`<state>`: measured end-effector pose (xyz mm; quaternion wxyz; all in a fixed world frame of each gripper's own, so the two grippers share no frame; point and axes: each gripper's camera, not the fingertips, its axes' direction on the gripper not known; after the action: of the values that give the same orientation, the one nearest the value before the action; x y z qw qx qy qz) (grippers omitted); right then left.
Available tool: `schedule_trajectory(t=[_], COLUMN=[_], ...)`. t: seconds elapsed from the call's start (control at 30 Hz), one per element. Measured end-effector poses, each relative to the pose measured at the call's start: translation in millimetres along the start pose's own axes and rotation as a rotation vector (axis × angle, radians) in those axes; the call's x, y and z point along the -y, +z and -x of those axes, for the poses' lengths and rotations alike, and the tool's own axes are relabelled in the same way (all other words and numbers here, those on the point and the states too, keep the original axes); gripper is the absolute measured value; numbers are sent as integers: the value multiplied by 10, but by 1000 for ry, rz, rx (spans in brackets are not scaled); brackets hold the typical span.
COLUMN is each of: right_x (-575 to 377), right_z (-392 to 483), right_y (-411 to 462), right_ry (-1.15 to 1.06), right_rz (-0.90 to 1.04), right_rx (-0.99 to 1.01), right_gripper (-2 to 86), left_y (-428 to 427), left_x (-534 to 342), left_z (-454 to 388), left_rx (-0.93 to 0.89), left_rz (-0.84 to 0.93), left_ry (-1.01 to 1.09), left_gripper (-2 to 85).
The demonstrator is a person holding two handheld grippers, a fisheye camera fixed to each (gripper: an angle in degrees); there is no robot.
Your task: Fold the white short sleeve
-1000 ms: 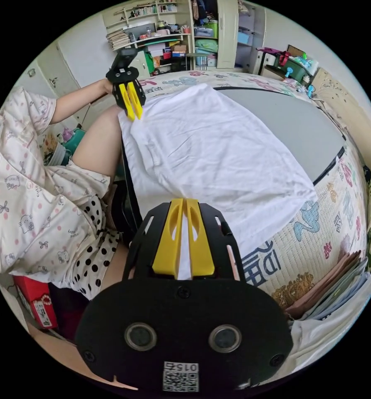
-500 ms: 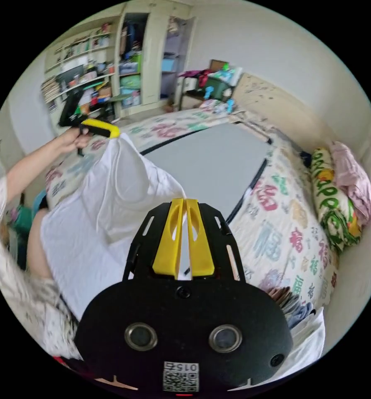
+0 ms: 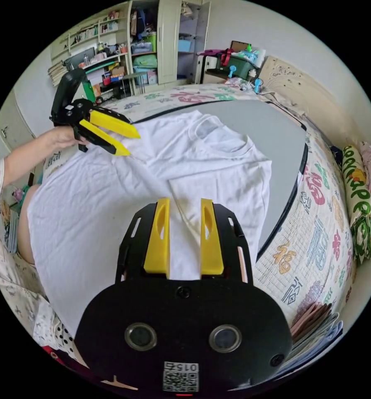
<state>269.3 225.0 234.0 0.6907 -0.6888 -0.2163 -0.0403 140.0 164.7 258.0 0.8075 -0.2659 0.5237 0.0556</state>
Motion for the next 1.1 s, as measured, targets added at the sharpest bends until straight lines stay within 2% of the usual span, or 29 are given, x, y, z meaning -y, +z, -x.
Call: schedule_trajectory(t=[0.23, 0.37, 0.47, 0.53, 0.6, 0.7, 0.77, 0.83, 0.93, 1.0, 1.1], right_x=[313, 545, 579, 493, 303, 101, 126, 343, 1037, 1675, 2343], right_z=[-287, -631, -1286, -1720, -2267, -2728, -2754, -2650, -2300, -1956, -1661], right_y=[12, -133, -405, -579, -695, -670, -768, -847, -832, -710, -407], right_ry=[23, 125, 325, 447, 659, 868, 882, 803, 594, 452, 356], right_rz=[9, -29, -109, -159, -146, -44, -94, -156, -187, -160, -49], right_rx=[-16, 11, 41, -56, -215, -280, -287, -252, -146, -79, -76], right_gripper=[61, 9, 2, 4, 19, 59, 62, 55, 35, 8, -6], left_y=[508, 607, 347, 159, 54, 174, 177, 273, 835, 1555, 2618], left_x=[-347, -670, -1121, -1620, -2426, -3320, -3619, -3543, -2828, -2106, -1358], left_z=[-137, 26, 820, 1419, 2020, 2411, 2324, 2145, 1902, 1771, 1716], left_rx=[-6, -48, -51, -11, 96, 132, 157, 179, 65, -71, -66], left_rz=[68, 17, -112, -205, -260, -227, -301, -336, -316, -288, -170], left_ry=[35, 14, -196, -381, -611, -827, -840, -768, -595, -494, -460], left_gripper=[101, 30, 19, 18, 24, 81, 87, 84, 76, 55, 17])
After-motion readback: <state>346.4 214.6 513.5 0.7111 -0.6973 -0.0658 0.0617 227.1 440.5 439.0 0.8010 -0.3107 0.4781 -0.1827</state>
